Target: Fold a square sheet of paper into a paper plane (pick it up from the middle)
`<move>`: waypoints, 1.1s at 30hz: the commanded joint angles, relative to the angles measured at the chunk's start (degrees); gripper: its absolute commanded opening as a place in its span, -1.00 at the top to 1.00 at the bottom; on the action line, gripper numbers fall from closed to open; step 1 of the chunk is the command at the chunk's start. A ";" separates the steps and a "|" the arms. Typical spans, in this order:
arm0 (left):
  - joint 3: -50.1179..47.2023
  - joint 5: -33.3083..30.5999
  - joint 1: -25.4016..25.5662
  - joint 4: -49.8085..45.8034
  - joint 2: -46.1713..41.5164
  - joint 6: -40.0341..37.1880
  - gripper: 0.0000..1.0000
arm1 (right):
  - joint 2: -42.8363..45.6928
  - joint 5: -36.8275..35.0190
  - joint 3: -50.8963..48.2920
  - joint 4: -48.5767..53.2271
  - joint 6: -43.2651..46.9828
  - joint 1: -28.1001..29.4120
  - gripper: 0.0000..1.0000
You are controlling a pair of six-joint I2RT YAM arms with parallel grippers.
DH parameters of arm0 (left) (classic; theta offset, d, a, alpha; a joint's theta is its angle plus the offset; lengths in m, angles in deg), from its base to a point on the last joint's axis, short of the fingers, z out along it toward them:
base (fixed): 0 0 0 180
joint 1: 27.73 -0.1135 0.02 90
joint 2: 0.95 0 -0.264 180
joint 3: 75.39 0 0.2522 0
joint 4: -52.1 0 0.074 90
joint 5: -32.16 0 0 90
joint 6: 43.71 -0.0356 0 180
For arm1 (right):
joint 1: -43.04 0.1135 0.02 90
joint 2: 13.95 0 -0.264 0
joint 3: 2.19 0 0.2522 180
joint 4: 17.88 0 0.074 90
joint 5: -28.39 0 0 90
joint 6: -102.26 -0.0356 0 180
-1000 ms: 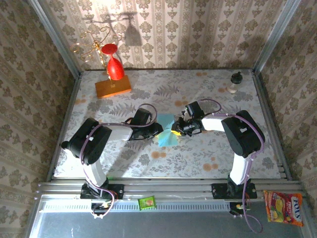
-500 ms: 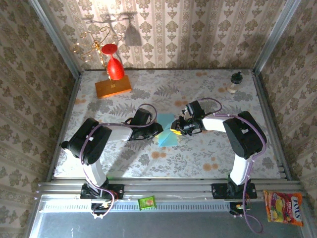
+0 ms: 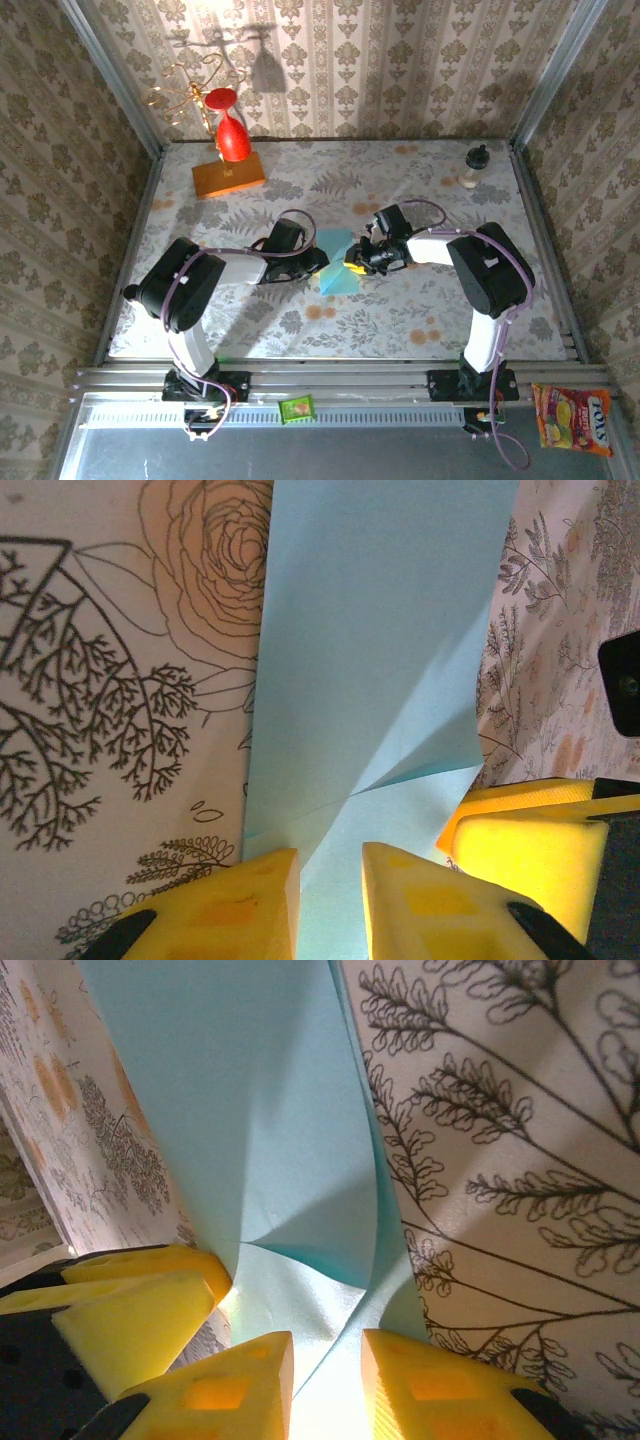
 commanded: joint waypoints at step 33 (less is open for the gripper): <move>-1.16 1.48 -1.23 0.14 -1.35 0.89 0.29 | -3.24 5.79 0.07 -5.93 -1.65 2.84 0.74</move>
